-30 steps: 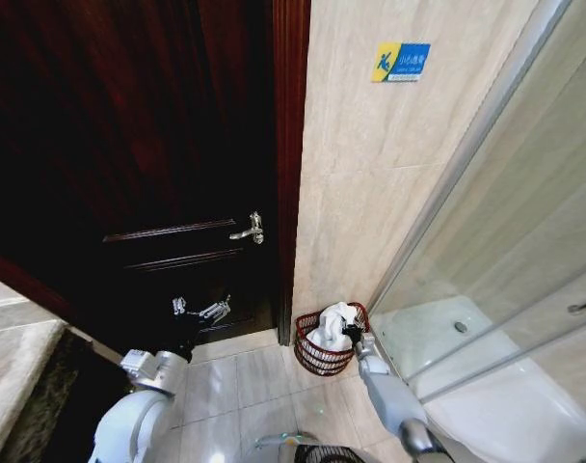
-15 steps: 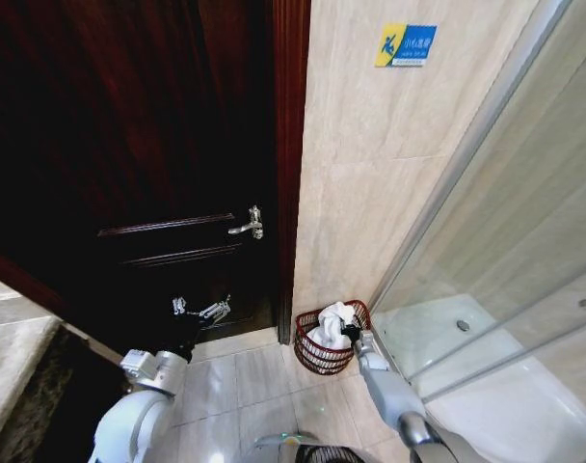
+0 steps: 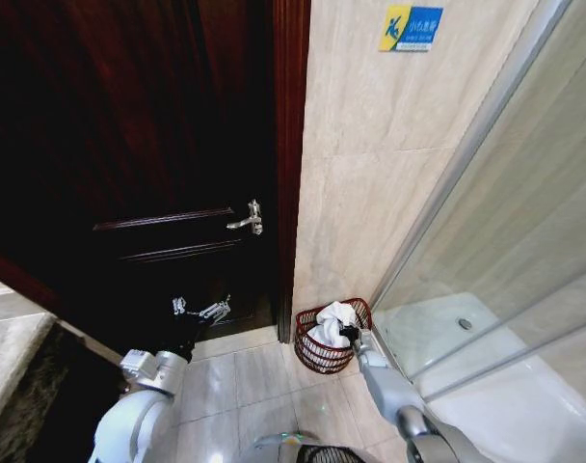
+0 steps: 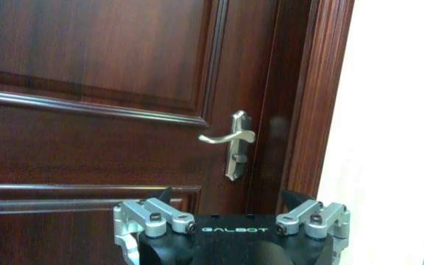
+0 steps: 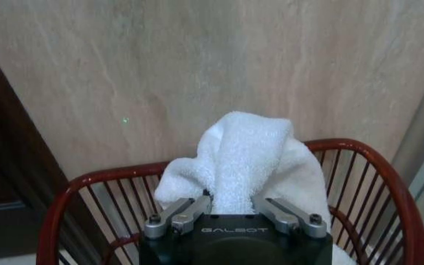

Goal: Discard the used towel into the hamper.

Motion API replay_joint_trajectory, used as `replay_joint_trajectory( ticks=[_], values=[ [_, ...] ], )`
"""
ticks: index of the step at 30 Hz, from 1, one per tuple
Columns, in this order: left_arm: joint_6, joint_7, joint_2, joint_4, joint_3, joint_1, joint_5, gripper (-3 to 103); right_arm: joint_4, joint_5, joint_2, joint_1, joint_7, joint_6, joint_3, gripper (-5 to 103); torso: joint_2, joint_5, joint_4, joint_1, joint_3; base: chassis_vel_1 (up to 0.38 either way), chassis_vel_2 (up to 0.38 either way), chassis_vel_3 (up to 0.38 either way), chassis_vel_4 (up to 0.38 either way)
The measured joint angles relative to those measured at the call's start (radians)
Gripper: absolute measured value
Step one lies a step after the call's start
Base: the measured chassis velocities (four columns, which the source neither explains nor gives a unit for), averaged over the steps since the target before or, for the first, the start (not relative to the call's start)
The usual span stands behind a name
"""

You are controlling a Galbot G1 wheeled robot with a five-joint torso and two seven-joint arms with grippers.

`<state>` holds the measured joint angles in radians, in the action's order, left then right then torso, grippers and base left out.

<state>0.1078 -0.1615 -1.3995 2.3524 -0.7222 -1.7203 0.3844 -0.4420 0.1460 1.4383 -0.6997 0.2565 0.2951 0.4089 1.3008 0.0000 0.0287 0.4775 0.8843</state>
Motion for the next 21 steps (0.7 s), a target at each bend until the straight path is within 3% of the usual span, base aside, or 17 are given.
replay_joint_trajectory(
  ticks=[21],
  values=[
    [0.000,0.000,0.000,0.000,0.000,0.000,0.000,99,0.090,-0.101,0.019,0.077,0.036,-0.060,0.051,12,-0.115,0.0000,0.0000,-0.052,-0.062,0.000,0.000,0.000,0.000]
  ],
)
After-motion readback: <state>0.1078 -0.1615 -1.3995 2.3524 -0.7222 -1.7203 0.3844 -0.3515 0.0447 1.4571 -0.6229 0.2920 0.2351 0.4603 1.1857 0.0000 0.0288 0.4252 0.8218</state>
